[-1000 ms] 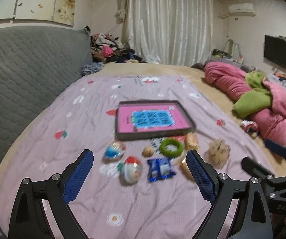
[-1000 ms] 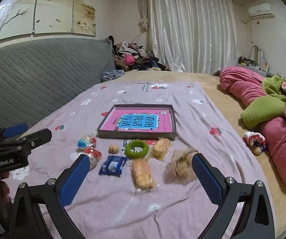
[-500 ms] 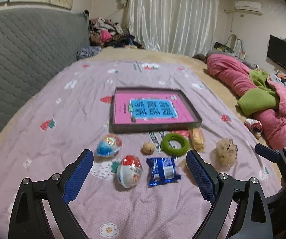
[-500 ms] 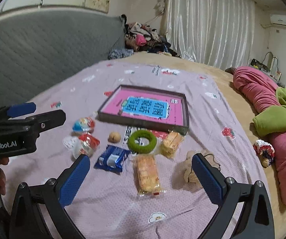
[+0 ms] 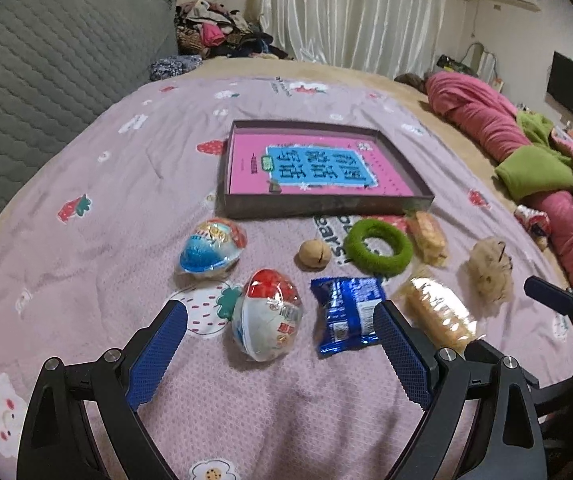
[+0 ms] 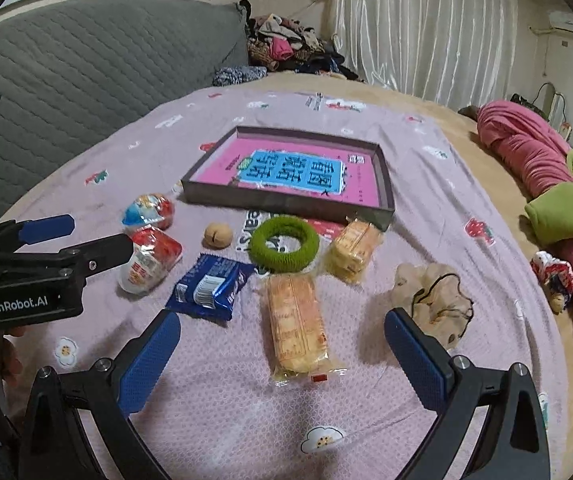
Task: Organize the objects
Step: 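Move both grippers toward the red-white egg and the wrapped cake, then grasp the red-white egg with the left gripper while the right grasps the wrapped cake, then carry the egg with the left gripper while the right carries the cake to the tray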
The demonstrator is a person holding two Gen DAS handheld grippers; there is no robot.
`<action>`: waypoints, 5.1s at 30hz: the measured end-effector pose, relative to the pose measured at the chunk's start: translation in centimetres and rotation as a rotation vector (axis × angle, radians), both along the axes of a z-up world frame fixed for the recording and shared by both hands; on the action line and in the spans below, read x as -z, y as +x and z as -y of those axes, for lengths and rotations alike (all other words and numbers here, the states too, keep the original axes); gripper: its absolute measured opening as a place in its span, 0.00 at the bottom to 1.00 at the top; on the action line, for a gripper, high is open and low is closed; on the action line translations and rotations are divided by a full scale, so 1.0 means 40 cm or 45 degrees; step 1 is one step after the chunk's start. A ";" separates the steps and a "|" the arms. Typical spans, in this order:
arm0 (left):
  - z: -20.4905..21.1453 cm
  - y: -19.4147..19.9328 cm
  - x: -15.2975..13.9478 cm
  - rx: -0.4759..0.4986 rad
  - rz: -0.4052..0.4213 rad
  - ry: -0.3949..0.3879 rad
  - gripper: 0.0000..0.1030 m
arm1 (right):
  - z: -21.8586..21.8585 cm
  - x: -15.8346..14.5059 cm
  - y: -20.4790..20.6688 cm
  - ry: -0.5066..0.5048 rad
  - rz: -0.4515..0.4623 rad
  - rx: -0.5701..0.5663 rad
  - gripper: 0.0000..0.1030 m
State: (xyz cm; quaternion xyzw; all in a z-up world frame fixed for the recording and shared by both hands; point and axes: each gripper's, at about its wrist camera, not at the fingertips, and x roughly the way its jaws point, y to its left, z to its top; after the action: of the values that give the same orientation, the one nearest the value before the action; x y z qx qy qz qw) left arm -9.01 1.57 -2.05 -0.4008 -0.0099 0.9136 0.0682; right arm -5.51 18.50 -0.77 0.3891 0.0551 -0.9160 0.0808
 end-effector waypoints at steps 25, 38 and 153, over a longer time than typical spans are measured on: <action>0.040 -0.095 0.132 -0.005 0.100 -0.025 0.92 | -0.015 0.101 -0.111 0.066 0.097 0.034 0.90; 0.018 -0.124 0.163 0.030 0.134 -0.051 0.87 | -0.004 0.162 -0.150 0.053 0.197 0.001 0.70; -0.130 -0.424 -0.371 0.042 -0.246 -0.087 0.50 | -0.069 -0.362 -0.406 -0.253 -0.205 -0.077 0.39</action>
State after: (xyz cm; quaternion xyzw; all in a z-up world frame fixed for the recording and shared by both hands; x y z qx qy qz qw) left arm -25.95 6.79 12.79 -0.3130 0.0344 0.9465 0.0703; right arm -21.74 21.27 13.71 0.3024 -0.0178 -0.9424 0.1417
